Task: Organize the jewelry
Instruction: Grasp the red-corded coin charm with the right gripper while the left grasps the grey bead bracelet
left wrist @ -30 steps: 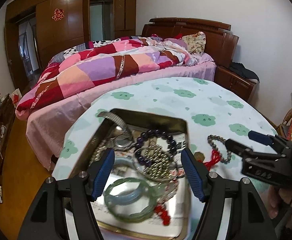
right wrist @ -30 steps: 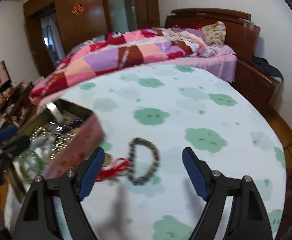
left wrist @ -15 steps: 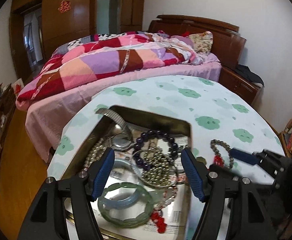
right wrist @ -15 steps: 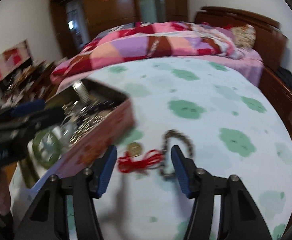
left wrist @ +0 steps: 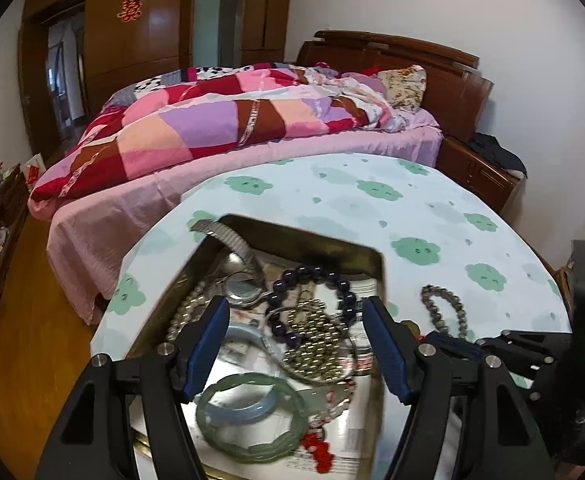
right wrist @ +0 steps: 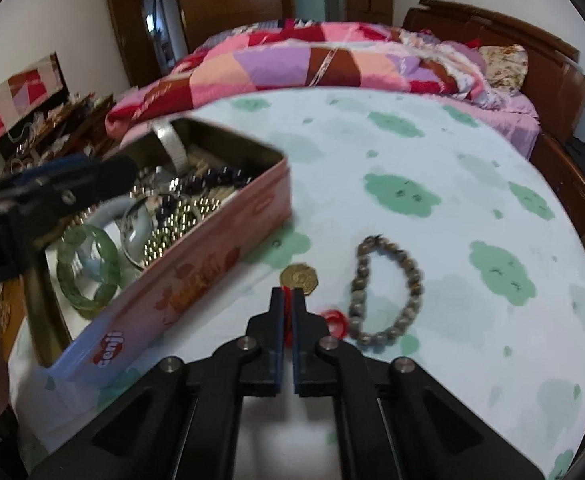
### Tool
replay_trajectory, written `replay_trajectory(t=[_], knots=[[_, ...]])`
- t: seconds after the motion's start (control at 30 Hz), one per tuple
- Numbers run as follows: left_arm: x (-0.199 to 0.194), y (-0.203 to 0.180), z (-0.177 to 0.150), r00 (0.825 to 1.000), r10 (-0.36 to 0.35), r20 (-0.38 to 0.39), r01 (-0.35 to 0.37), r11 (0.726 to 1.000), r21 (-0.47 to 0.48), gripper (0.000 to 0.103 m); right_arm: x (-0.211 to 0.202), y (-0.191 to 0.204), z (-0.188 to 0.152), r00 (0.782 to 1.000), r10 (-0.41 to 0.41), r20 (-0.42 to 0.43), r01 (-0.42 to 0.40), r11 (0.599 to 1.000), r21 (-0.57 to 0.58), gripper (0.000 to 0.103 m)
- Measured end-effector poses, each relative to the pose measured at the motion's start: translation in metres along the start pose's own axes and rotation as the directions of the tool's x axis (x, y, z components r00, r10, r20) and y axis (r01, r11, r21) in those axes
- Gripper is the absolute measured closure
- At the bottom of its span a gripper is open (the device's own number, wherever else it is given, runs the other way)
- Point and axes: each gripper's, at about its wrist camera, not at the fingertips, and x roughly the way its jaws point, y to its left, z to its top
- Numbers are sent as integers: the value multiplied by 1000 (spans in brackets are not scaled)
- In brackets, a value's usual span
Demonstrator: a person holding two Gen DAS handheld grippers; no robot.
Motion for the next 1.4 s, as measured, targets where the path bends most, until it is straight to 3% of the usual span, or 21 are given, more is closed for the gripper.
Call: replay_trajectory(t=[0.27,0.53,0.73,1.03,1.13,1.2,1.4], knots=[[0,-40,11,998,-55,11,54,996,76,34,-47,-48,-2,987,-88,136,69,988,141,99],[17,-97,8,989,-142,-42,147,976,160,34,-51,-100,-14,958,-262,116,223,935,274,99],[50,-131,-5,981,-143,-131,168,963,212,34,-50,-108,-17,959,-255,119,210,930,302,99],[84,-136,-17,968,-139,-210,181,963,198,34,-52,-112,-23,959,-251,134,202,931,303,99],[82,-141,-20,974,-130,-186,173,956,236,48,-51,-113,-24,959,-250,132,200,930,309,99],[79,-139,-19,973,-143,-182,185,952,242,83,-50,-113,-24,960,-249,127,199,929,313,99],[66,-132,-22,971,-169,-167,206,950,233,86,-50,-114,-23,960,-252,126,203,929,308,99]])
